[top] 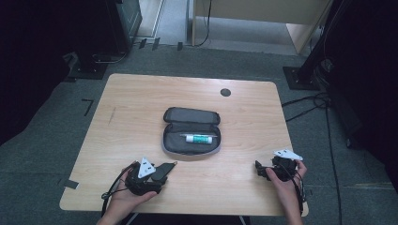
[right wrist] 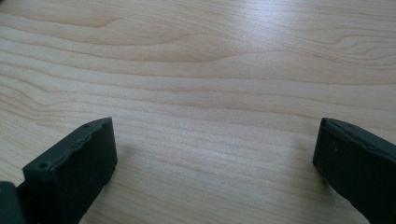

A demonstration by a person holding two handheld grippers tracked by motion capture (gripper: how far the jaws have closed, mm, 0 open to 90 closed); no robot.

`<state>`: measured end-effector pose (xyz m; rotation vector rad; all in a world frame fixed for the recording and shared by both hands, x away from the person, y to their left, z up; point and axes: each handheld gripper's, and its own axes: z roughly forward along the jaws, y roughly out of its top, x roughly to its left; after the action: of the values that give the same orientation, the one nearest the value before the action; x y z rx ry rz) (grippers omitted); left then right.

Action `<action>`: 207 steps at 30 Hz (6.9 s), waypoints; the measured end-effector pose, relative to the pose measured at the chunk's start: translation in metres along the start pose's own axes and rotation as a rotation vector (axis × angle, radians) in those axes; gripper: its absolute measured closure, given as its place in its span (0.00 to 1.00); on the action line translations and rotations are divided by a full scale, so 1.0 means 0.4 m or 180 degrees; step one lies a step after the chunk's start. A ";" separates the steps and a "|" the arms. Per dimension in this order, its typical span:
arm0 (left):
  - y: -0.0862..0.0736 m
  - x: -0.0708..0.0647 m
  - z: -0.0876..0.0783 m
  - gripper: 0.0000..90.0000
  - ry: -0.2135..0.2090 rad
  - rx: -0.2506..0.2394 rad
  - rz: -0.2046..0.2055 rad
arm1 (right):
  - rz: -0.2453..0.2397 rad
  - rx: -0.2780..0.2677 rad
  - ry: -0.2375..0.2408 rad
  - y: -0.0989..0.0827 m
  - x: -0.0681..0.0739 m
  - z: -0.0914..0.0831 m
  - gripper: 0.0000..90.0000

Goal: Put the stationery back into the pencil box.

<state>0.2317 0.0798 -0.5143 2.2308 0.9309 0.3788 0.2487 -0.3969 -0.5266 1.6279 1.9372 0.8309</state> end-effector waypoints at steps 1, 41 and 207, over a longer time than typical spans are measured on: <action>0.000 -0.001 -0.001 0.32 -0.0001 0.0001 -0.0003 | 0.0000 0.0000 0.0000 0.000 0.000 0.000 0.00; 0.043 -0.018 -0.032 0.47 -0.0391 -0.0174 0.0197 | 0.0007 0.0002 -0.0003 0.000 0.000 0.000 0.00; -0.136 0.330 -0.123 0.00 0.0921 -0.0015 -0.1096 | 0.0002 0.0000 -0.0003 -0.001 0.003 -0.001 0.00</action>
<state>0.2721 0.2254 -0.5151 1.9912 1.4376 0.5492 0.2478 -0.3957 -0.5266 1.6286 1.9361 0.8300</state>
